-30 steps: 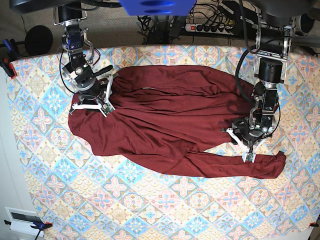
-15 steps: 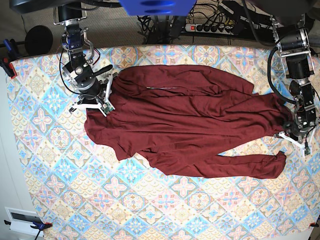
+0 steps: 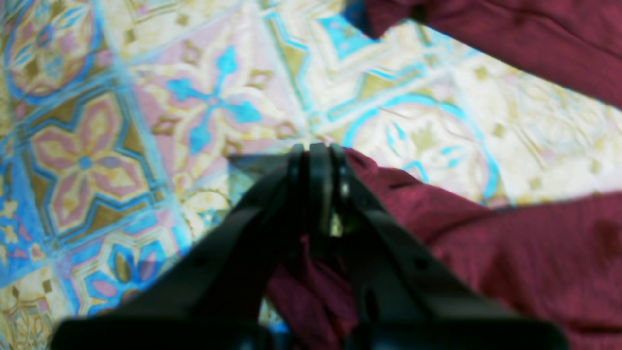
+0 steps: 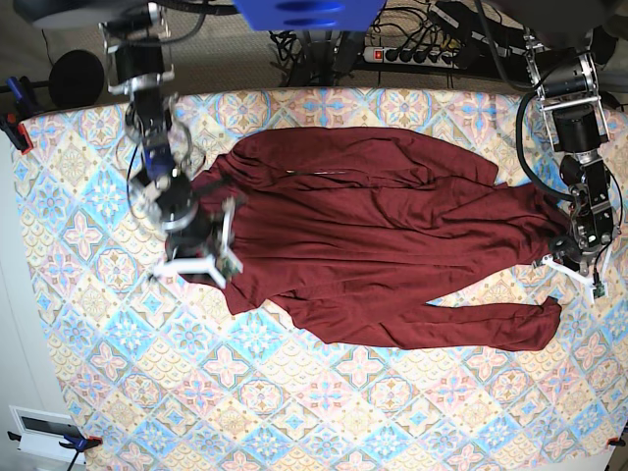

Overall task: Layout the t-shirt on the table in an organized manner, then fold the t-shirt properly
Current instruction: 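Move the right gripper along the shirt side and grasp the hem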

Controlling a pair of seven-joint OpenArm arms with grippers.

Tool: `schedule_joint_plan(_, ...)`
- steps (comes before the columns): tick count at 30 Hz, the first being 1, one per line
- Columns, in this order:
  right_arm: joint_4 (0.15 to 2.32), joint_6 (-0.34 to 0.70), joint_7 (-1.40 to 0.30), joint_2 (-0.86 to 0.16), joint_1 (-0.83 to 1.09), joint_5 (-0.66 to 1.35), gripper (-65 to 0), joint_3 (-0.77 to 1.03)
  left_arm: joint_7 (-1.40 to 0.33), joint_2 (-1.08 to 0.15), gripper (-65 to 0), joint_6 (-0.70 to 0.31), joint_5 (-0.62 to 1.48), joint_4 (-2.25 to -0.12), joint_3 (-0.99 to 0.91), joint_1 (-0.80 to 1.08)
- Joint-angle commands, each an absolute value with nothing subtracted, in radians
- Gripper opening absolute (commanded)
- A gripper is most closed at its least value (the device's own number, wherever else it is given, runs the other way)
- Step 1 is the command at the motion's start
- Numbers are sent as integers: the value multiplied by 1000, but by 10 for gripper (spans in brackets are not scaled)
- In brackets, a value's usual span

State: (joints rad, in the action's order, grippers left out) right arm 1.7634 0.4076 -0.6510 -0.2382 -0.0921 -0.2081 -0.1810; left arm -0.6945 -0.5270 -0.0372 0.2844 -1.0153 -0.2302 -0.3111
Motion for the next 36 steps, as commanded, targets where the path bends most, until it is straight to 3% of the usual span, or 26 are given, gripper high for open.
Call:
schedule_joint_plan(1, 1747, 409, -647, -243, -131, -206, -531, -193, -679, -539, -645, -39, 285, -1047, -236, -335)
schedule_joint_plan(6, 1583, 409, -639, -243, -289, -205, -533, -199, -679, -536, -640, -41, 286, -1101, -236, -315)
schedule_joint_plan(11, 1388, 409, -579, -243, -381, -150, -530, -197, -679, -503, -577, -41, 286, -1188, -242, -278)
schedule_joint_plan(15, 1253, 470, -556, -243, -430, -36, -480, -200, -677, -470, -547, -36, 285, -1225, -242, -246)
schedule_joint_plan(22, 1175, 526, -555, -243, -458, -30, -369, -200, -677, -440, -547, -36, 283, -1225, -242, -242)
schedule_joint_plan(36, 972, 527, -492, -240, -527, -30, -352, -200, -677, -430, -547, -36, 285, -1225, -239, -229)
